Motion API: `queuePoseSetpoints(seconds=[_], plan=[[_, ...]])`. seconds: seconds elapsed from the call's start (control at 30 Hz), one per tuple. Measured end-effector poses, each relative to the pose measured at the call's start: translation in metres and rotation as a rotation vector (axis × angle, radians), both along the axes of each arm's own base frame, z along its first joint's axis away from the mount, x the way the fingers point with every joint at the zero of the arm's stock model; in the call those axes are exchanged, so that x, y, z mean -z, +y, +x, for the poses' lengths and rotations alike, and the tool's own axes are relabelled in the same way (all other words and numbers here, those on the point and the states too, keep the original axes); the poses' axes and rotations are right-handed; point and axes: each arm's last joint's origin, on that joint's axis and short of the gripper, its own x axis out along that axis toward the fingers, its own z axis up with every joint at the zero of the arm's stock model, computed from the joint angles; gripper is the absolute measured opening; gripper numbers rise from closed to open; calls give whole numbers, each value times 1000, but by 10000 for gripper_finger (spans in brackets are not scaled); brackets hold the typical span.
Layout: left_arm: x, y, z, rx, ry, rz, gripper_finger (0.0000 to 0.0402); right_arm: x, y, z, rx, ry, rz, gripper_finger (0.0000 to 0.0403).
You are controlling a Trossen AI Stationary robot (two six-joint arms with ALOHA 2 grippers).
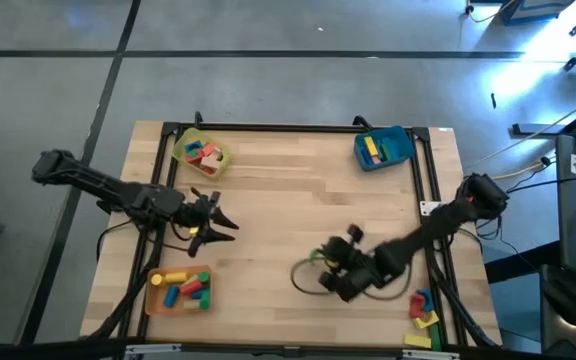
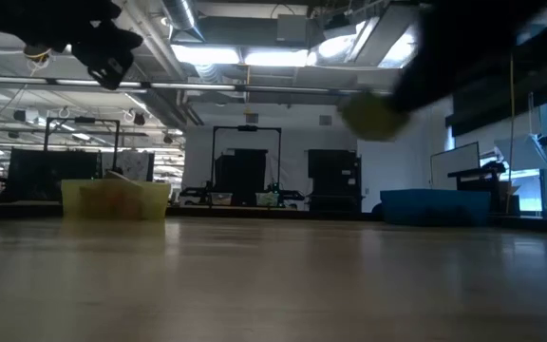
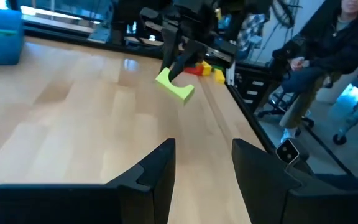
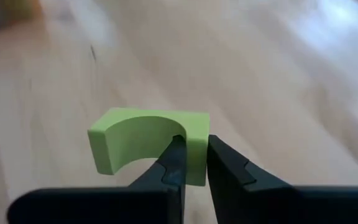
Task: Sort blocks by size
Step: Put the light green arch block into the yellow bin
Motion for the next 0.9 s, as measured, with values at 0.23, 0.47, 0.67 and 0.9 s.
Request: queuePoseSetpoints(seconds=[0.23,0.47,0.67,0.9], plan=[[-10,8,-19,-13,-35,-1,143,-3,-49,59,-10,-152,-75,46],[-17,9,-24,-9,-104,13,143,6,-104,109,11,-321,-184,46],[-30,10,-27,-8,-233,8,143,20,-154,138,-1,-496,-187,47],[-41,11,-29,-15,-352,44,143,34,-203,167,44,-547,-224,47]])
